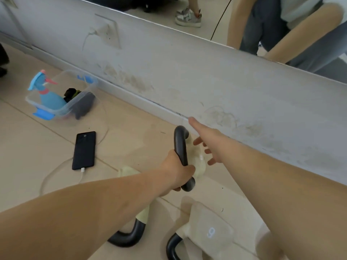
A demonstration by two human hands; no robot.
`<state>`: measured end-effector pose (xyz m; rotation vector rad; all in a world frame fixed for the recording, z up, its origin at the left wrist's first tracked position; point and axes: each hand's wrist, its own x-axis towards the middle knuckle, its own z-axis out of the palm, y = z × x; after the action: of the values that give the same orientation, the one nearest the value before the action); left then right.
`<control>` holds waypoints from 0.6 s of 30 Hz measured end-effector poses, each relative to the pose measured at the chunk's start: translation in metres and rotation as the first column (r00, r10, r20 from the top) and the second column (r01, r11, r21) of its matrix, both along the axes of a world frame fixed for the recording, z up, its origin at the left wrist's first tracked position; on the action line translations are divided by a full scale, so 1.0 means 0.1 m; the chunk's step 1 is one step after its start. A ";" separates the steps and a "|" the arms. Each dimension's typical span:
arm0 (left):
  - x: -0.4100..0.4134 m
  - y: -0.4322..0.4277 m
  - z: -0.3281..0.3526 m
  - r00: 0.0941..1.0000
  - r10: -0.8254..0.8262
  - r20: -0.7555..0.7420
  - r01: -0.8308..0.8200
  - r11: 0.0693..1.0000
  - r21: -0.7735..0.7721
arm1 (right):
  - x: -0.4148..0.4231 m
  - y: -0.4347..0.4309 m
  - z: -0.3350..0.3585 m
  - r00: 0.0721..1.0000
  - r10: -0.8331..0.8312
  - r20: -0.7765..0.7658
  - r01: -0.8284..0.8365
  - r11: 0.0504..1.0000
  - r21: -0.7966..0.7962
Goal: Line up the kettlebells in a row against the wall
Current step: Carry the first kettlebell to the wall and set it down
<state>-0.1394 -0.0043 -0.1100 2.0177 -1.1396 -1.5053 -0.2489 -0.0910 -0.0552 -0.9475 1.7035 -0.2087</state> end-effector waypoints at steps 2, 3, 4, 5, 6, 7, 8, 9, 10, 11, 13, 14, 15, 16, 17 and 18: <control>-0.04 -0.02 0.00 0.994 -0.093 0.057 0.095 0.995 -0.026 | 0.13 0.02 0.03 0.999 0.037 0.026 -0.038 0.998 0.057; -0.05 -0.05 0.01 0.982 -0.161 0.095 0.167 0.985 -0.053 | 0.17 0.01 0.02 1.000 0.016 0.023 -0.017 0.998 0.062; -0.06 -0.08 0.03 0.962 -0.231 0.144 0.244 0.967 -0.078 | 0.17 -0.01 -0.01 0.999 -0.019 0.026 0.018 0.999 0.052; -0.07 -0.13 0.05 0.936 -0.292 0.198 0.315 0.944 -0.097 | 0.14 -0.02 -0.03 0.997 -0.072 0.021 0.071 0.997 0.030; -0.09 -0.18 0.08 0.913 -0.335 0.234 0.367 0.924 -0.107 | 0.10 -0.03 -0.06 0.991 -0.136 0.010 0.136 0.991 0.017; -0.11 -0.23 0.11 0.901 -0.359 0.245 0.393 0.913 -0.107 | 0.04 -0.04 -0.09 0.979 -0.202 -0.002 0.202 0.979 0.023; -0.14 -0.27 0.12 0.903 -0.366 0.224 0.393 0.915 -0.090 | -0.02 -0.06 -0.11 0.965 -0.264 -0.006 0.264 0.964 0.031; -0.19 -0.30 0.10 0.914 -0.363 0.184 0.378 0.924 -0.055 | -0.10 -0.07 -0.13 0.948 -0.318 0.000 0.317 0.948 0.033; -0.25 -0.30 0.08 0.924 -0.353 0.146 0.357 0.934 -0.005 | -0.18 -0.08 -0.14 0.929 -0.369 0.017 0.368 0.929 0.039; -0.32 -0.30 0.04 0.927 -0.350 0.133 0.346 0.937 0.052 | -0.28 -0.09 -0.16 0.910 -0.414 0.038 0.411 0.910 0.057; -0.45 -0.32 -0.04 0.906 -0.387 0.170 0.358 0.917 0.176 | -0.49 -0.06 -0.22 0.867 -0.493 0.078 0.483 0.868 0.117; -0.52 -0.35 -0.06 0.894 -0.409 0.181 0.367 0.903 0.225 | -0.58 -0.04 -0.24 0.839 -0.537 0.087 0.522 0.840 0.144; -0.58 -0.39 -0.05 0.887 -0.423 0.187 0.371 0.892 0.258 | -0.67 -0.03 -0.26 0.810 -0.581 0.084 0.564 0.809 0.164; -0.64 -0.43 -0.01 0.883 -0.428 0.194 0.369 0.887 0.279 | -0.74 -0.01 -0.28 0.781 -0.619 0.083 0.600 0.780 0.179; -0.67 -0.46 0.02 0.879 -0.429 0.207 0.364 0.885 0.289 | -0.79 0.00 -0.30 0.755 -0.650 0.084 0.628 0.755 0.188; -0.68 -0.49 0.06 0.877 -0.428 0.219 0.358 0.885 0.296 | -0.80 0.01 -0.30 0.735 -0.672 0.091 0.649 0.736 0.192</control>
<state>-0.2076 -0.0529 -0.1044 2.3258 -1.6368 -1.6573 -0.3293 -0.0897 -0.0855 -0.1604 1.8216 -0.6052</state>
